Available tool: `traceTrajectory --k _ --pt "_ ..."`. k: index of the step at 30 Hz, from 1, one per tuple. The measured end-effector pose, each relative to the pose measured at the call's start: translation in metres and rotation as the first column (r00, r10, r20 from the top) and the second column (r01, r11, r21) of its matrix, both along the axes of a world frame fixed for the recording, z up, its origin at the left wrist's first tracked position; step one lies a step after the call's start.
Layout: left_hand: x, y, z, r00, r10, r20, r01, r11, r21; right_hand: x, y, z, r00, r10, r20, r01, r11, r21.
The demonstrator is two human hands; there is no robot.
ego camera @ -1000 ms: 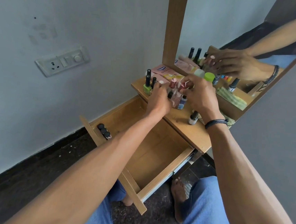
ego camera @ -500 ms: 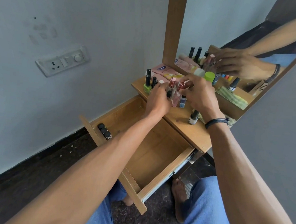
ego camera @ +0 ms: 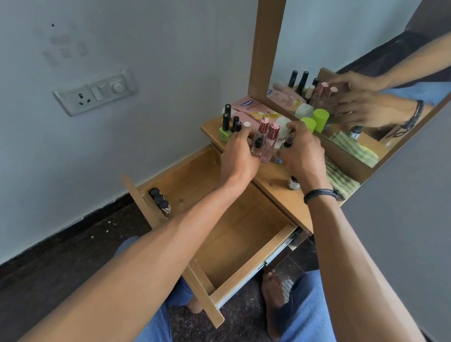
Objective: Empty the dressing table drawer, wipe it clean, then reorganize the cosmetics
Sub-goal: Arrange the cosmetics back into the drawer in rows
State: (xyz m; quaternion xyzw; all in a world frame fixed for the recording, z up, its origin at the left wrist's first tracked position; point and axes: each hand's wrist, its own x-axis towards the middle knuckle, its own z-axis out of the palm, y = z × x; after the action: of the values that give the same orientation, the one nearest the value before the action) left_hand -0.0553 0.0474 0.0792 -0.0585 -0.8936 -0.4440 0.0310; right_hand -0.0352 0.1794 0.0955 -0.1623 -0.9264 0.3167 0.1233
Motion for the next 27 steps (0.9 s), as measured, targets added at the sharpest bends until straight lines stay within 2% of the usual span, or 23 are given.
traceTrajectory --k 4,10,17,27 --pt "0.005 0.004 -0.005 0.999 0.036 0.033 -0.037 0.998 0.048 0.003 0.0 -0.003 0.999 -0.032 0.034 0.032 0.999 -0.002" --pt "0.009 0.009 -0.006 0.994 0.061 0.094 -0.074 0.988 0.138 -0.005 -0.002 -0.004 0.992 0.065 0.108 -0.065 0.998 -0.004" --pt "0.003 0.004 -0.004 0.997 0.055 0.051 -0.061 0.989 0.134 -0.012 0.005 -0.001 0.979 0.092 0.181 -0.094 0.996 0.007" --pt "0.003 0.009 -0.004 0.998 -0.006 0.056 0.002 0.997 0.079 -0.013 0.008 -0.002 0.98 0.129 0.153 -0.142 0.987 0.075"
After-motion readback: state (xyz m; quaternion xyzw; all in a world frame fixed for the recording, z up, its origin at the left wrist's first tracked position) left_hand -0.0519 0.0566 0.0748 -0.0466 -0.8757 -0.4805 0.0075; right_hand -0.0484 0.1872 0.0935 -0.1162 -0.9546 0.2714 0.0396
